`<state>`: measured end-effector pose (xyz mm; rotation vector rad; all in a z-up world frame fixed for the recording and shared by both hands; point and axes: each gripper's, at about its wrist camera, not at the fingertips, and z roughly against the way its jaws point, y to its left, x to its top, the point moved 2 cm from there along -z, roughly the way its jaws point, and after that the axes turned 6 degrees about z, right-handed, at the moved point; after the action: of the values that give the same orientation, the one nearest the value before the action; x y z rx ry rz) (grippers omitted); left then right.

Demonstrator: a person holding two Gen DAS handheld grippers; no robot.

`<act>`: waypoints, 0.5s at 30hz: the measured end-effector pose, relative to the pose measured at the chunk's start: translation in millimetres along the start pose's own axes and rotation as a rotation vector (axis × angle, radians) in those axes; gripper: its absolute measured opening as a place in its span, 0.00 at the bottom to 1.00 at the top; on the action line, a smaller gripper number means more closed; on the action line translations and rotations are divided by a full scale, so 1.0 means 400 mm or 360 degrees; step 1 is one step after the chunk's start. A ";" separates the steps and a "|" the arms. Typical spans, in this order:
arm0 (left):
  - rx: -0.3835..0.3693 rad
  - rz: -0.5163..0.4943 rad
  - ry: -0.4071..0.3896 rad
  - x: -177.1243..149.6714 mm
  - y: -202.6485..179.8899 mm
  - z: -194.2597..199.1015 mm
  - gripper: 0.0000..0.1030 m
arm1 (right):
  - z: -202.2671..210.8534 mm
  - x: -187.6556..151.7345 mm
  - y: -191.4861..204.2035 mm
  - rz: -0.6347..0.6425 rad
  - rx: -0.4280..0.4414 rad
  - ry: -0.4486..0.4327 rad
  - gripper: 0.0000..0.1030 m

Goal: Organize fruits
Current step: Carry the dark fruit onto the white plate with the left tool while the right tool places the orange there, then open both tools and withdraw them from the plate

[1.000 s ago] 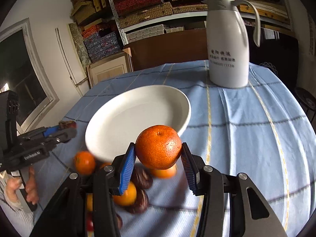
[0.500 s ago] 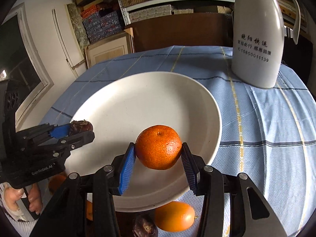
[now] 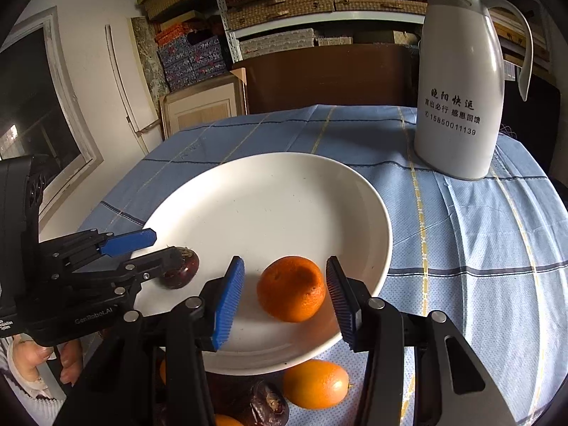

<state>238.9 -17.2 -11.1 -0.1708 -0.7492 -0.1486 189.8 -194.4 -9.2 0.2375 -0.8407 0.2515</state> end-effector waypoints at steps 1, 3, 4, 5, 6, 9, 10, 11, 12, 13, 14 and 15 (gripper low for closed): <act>0.0015 -0.0001 -0.0018 -0.001 -0.001 0.010 0.45 | 0.008 0.000 0.003 0.0007 -0.0008 -0.0010 0.47; 0.0056 -0.0012 -0.0062 -0.004 -0.005 0.032 0.45 | 0.018 -0.004 0.011 0.0020 -0.0017 -0.0024 0.47; 0.0072 -0.0018 -0.0077 -0.006 -0.007 0.040 0.45 | 0.025 -0.007 0.016 0.0029 -0.0022 -0.0032 0.47; 0.0090 -0.0027 -0.0095 -0.008 -0.010 0.050 0.46 | 0.029 -0.008 0.021 0.0037 -0.0023 -0.0040 0.47; 0.0106 -0.0035 -0.0112 -0.010 -0.012 0.059 0.48 | 0.033 -0.009 0.024 0.0042 -0.0023 -0.0045 0.47; 0.0176 -0.0043 -0.0180 -0.015 -0.013 0.091 0.59 | 0.050 -0.013 0.035 0.0058 -0.0028 -0.0071 0.48; 0.0183 -0.0040 -0.0194 -0.017 -0.012 0.101 0.59 | 0.056 -0.013 0.039 0.0062 -0.0027 -0.0079 0.48; 0.0180 -0.0034 -0.0200 -0.019 -0.012 0.108 0.59 | 0.063 -0.015 0.042 0.0068 -0.0028 -0.0089 0.48; 0.0175 -0.0022 -0.0205 -0.024 -0.010 0.117 0.59 | 0.068 -0.016 0.045 0.0072 -0.0029 -0.0095 0.48; 0.0176 -0.0018 -0.0209 -0.028 -0.009 0.122 0.59 | 0.073 -0.017 0.047 0.0072 -0.0031 -0.0100 0.48; 0.0184 -0.0014 -0.0212 -0.034 -0.008 0.127 0.59 | 0.079 -0.020 0.049 0.0068 -0.0031 -0.0106 0.48; 0.0189 -0.0012 -0.0213 -0.041 -0.007 0.132 0.59 | 0.083 -0.023 0.050 0.0063 -0.0030 -0.0110 0.48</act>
<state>191.5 -7.8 15.9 -0.0650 -0.8898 -0.1000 154.6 -186.9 7.4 0.2128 -0.9163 0.2734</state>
